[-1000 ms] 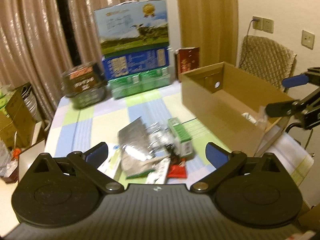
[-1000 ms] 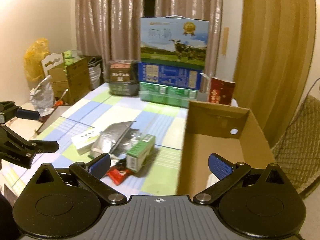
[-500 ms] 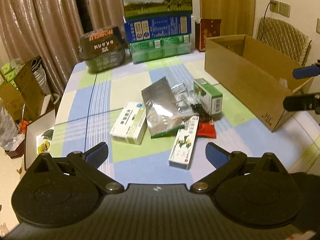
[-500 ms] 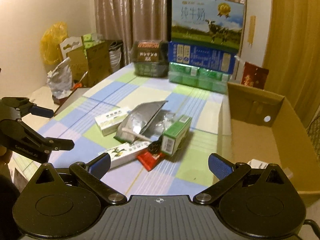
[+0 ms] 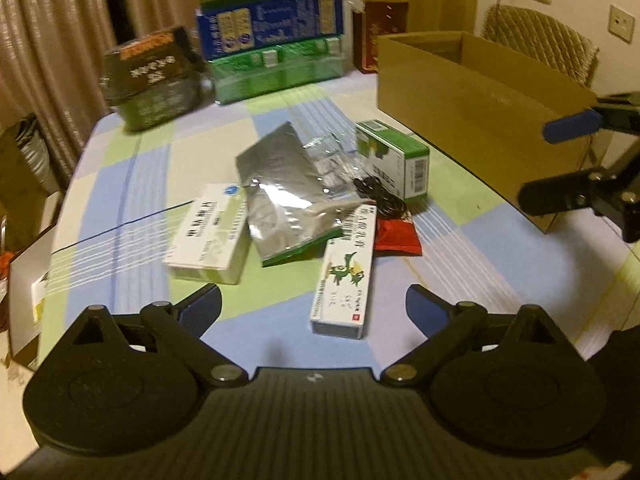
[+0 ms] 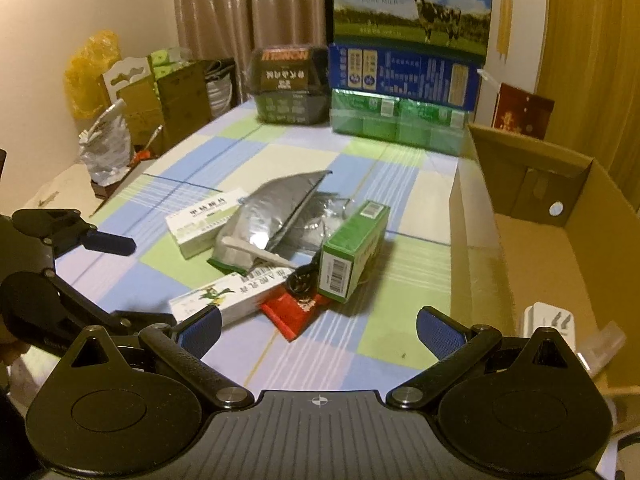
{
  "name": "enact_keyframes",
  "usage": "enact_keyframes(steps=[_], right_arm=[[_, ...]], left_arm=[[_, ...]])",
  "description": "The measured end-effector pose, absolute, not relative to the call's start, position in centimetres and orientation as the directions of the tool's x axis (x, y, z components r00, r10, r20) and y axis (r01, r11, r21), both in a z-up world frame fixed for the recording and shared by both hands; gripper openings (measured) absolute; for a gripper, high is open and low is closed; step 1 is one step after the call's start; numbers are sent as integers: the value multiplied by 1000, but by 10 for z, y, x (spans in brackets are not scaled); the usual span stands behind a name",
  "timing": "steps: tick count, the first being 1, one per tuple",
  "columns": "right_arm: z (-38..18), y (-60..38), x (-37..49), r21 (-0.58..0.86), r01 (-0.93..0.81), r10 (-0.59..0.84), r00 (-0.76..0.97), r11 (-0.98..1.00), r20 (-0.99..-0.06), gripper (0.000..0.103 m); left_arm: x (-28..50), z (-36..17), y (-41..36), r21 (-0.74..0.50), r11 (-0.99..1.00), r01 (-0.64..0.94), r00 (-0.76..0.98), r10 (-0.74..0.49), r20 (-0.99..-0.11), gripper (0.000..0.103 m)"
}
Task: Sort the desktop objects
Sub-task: 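Grasp the white bird-print ointment box with the left tool while the right tool grasps the green box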
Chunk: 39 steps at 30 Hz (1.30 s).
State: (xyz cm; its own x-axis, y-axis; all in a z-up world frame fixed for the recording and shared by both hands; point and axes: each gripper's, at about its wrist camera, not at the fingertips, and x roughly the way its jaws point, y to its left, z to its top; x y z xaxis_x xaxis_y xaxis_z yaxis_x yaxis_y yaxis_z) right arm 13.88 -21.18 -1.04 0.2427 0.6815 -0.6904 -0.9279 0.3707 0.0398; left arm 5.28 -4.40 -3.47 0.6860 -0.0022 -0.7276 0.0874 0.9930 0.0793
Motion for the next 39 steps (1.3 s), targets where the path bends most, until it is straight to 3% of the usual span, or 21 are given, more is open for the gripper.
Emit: enact_keyframes(steps=[6,13,17,19,23,25,29,31,39], right_arm=[[-26,-195,149,-21,-924,664,290,381,-690,101],[-30,-178,150,-50,-929,683,306,368,-664,101],[-38,-165,151,-40,-931,678,292,362,-674,100],[-42,-158,154,-39,-927,673,299,373,-677,93],[-47,-145,165,-20,-914,657,306,404,-689,81],[-49,-139,172,-21,-906,648,318,422,-692,69],[-54,-129,186,-30,-889,619,341,456,-707,54],[-58,-127,192,-18,-884,610,338,468,-717,32],[-44,-152,177,-30,-887,588,331,461,-738,27]], left_arm=[[75,-58,-46,58,990,132,681,-48,-731,83],[96,-74,-46,49,985,163,659,-72,-749,80],[103,-80,-44,38,986,162,646,-76,-760,72],[106,-84,-43,36,986,162,636,-76,-768,65],[109,-89,-41,20,989,150,621,-78,-780,39],[108,-89,-42,22,989,144,624,-74,-778,38],[108,-88,-43,20,991,135,624,-69,-778,37],[108,-86,-44,16,991,130,625,-69,-778,37],[103,-80,-44,2,994,112,621,-69,-781,34]])
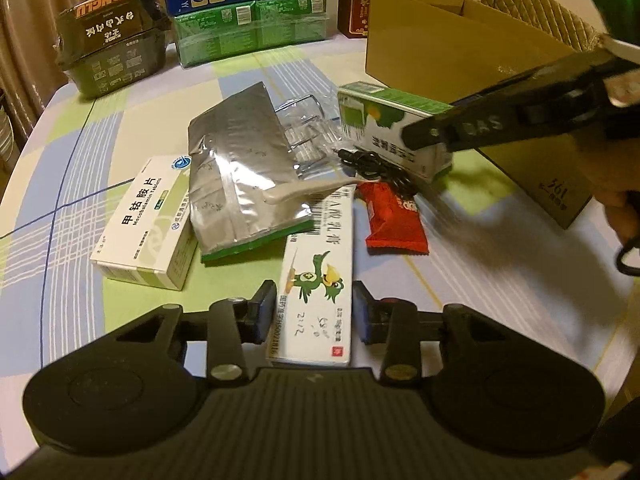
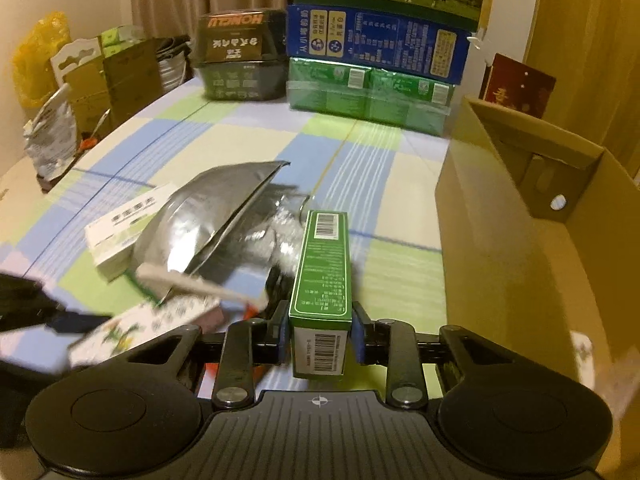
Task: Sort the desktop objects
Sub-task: 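Grasp the white bird-print ointment box with the left tool while the right tool grasps the green box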
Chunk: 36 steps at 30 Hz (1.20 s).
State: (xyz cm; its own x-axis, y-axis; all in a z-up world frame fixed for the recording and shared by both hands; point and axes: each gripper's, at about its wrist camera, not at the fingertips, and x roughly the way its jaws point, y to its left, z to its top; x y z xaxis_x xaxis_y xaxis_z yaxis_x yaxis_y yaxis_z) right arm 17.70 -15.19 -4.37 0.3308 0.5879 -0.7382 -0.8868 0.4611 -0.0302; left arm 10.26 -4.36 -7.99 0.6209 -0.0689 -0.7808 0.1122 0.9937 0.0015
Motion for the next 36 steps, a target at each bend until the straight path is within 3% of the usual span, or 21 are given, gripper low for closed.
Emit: enact_keyframes(steps=[11,16,19,36], right_arm=[[-50,-231,127,11,-918,547,226,396,-806,27],[-52,-234,126,21,-916,560,226,400,-797,54],[-52,-226,127,16,-920,567,227,392,-792,54],[-68,-194,148,7,-926,533,211,378,-820,54]], left_arm=[[74,-74,-54,-16,990,139,597,-97,-796,33],[65,-75,-55,-25,988,155,586,-112,-803,33],[64,-76,-54,-23,988,151,587,-108,-802,38],[91,-85,-65,-9,989,151,572,-95,-815,38]])
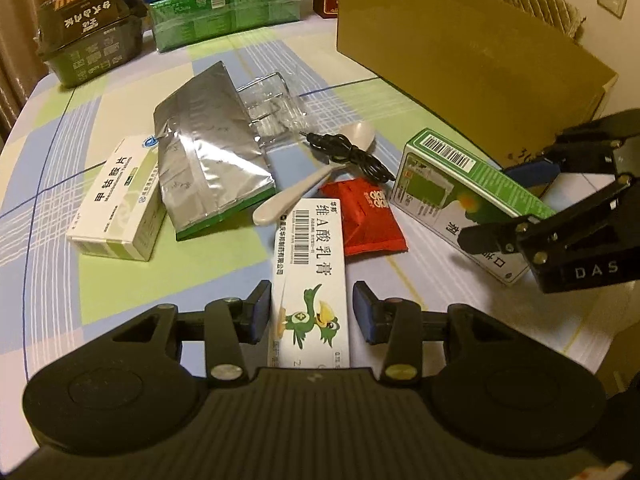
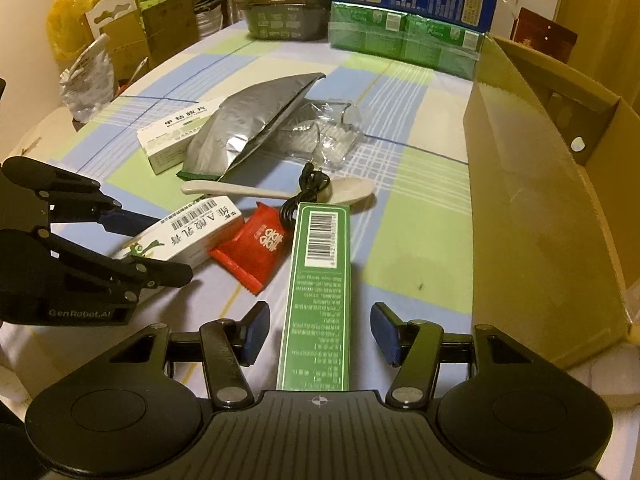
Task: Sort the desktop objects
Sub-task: 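Grasp the white bird-print ointment box with the left tool while the right tool grasps the green box, then carry both boxes into the cardboard box and open both tools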
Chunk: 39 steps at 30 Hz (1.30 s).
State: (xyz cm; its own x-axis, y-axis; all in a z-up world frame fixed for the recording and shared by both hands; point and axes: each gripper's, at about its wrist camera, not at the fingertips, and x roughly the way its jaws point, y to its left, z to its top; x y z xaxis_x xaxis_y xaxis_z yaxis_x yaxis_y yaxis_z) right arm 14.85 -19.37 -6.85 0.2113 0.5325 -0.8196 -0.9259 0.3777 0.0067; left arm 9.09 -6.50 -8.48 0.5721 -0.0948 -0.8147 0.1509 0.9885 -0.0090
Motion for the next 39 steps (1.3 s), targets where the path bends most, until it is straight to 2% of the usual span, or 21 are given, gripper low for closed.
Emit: enact_keyframes(steps=[3,9,20,39], right_arm=[[-71,-189,150,2,-928,522,208,373,-827,52],[-76,-184,151,-12,-930,499,207,366,-841,28],[-60,-204,136,-13,-927,541,231,376,-809,28],[19,-230,129,-18,-915,638,295,402,-712,27]], left_arm=[[93,-86,-65,-4,990,143,569,-86,-818,35],[92,-88,-63,-9,989,146,563,-91,-822,33],[78,-79,-58,-23,992,127,573,-92,-814,33],[54,-44,-68,-25,993,116,641,-94,-762,33]])
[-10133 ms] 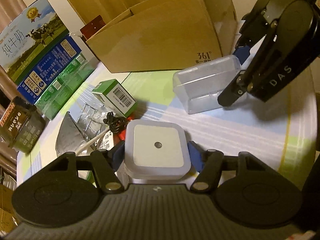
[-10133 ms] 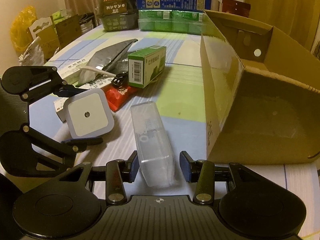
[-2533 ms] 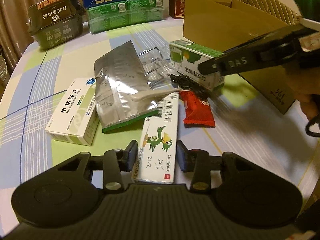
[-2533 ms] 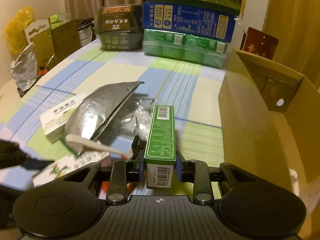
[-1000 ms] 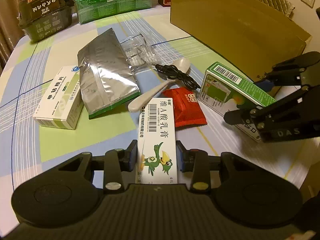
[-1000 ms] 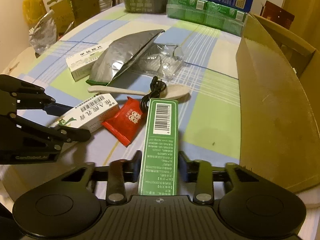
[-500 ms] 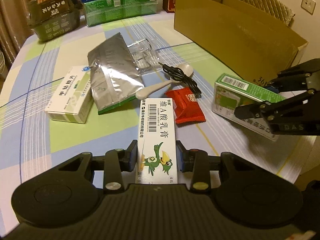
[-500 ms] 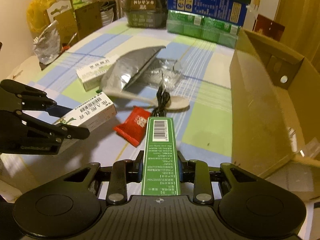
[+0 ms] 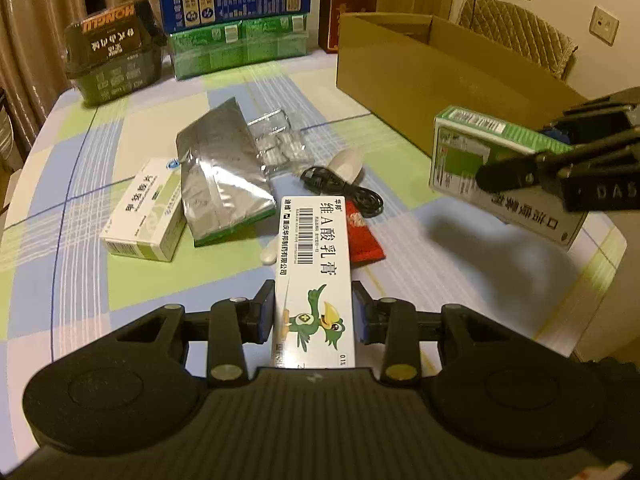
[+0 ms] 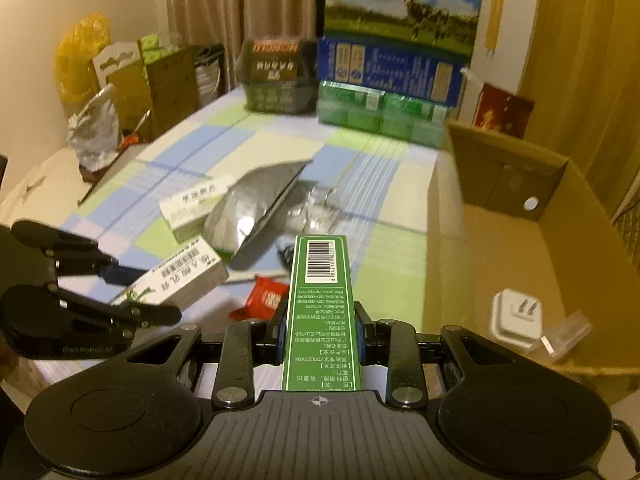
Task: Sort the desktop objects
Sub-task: 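Carry both boxes into the cardboard box and open both tools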
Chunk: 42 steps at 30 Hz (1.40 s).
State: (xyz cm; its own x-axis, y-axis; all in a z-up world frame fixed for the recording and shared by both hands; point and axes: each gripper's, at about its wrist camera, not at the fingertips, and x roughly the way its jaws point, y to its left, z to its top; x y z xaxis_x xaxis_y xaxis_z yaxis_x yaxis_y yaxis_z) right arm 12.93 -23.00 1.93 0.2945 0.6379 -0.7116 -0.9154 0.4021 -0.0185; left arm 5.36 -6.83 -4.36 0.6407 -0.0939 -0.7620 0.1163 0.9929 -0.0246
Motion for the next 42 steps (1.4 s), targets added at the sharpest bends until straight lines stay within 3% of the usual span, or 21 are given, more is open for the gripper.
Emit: enact_keyframes(steps=[12,22,32,42], right_arm=[[85,-277,174,-28,-868,672,404,496,-621,27],[94,-326,245,-38,-807,629,487,589,-606,27],[92,-350,289,-35,-782,610,512,622,-605,27],[79,-354,313,-8,-770,602,504,638,-619,27]], left_arm=[[68,14,-112,-26,990,141,694,-117,-710,33],[117,63,-198,-20,970,242,712,-192,-675,33],[165,65,-261,-47,966,256,688,-216,-693,33],[195,59,-273,-89,968,235,671,-228,-705,33]])
